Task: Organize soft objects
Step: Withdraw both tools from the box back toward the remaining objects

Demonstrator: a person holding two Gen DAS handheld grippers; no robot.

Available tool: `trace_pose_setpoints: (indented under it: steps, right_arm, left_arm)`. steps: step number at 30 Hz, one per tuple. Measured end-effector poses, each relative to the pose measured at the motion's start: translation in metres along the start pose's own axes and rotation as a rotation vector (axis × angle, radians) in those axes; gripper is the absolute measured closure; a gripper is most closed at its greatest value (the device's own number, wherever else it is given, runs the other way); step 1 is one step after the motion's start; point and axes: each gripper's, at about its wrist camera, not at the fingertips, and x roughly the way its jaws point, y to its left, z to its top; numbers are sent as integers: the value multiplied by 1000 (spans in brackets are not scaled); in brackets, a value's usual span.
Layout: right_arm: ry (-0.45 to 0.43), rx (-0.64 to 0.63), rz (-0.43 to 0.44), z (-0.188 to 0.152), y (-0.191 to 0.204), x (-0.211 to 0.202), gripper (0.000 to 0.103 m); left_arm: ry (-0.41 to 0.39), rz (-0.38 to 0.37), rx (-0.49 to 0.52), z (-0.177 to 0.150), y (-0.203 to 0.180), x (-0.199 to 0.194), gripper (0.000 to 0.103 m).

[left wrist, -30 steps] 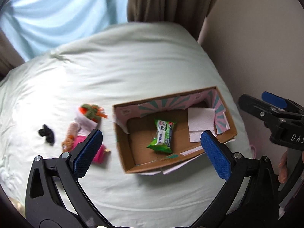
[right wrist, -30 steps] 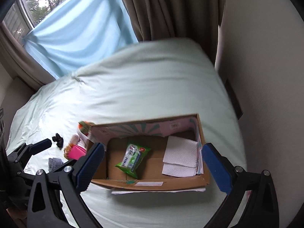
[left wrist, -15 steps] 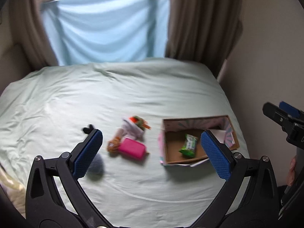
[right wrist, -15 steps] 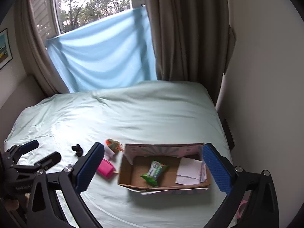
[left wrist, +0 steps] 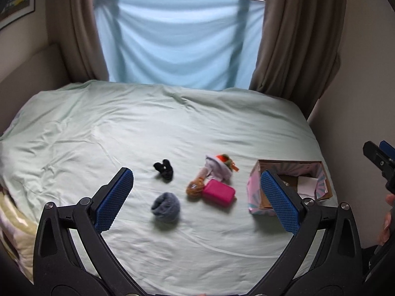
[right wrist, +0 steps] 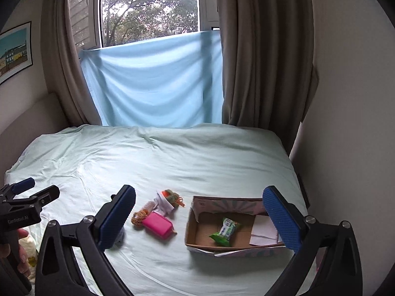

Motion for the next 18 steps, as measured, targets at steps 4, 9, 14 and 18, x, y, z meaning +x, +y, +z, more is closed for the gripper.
trace_pose_setpoints:
  steps: [4,9,14,18]
  right_arm:
    - [-10,8,-10,3,26,3,0]
    - [3,20,-12,4,63,12,0]
    - [2,7,-25,0,98,29,0]
    - [8,13,-33,-10,121,50,0]
  left_arm:
    - [-4,-13,3,5,31,1,0]
    - [0,-54,25,13,64,10,0]
    - [18,-100,54,19,92,31,0]
    - [26,-121,84,18,108,51,0]
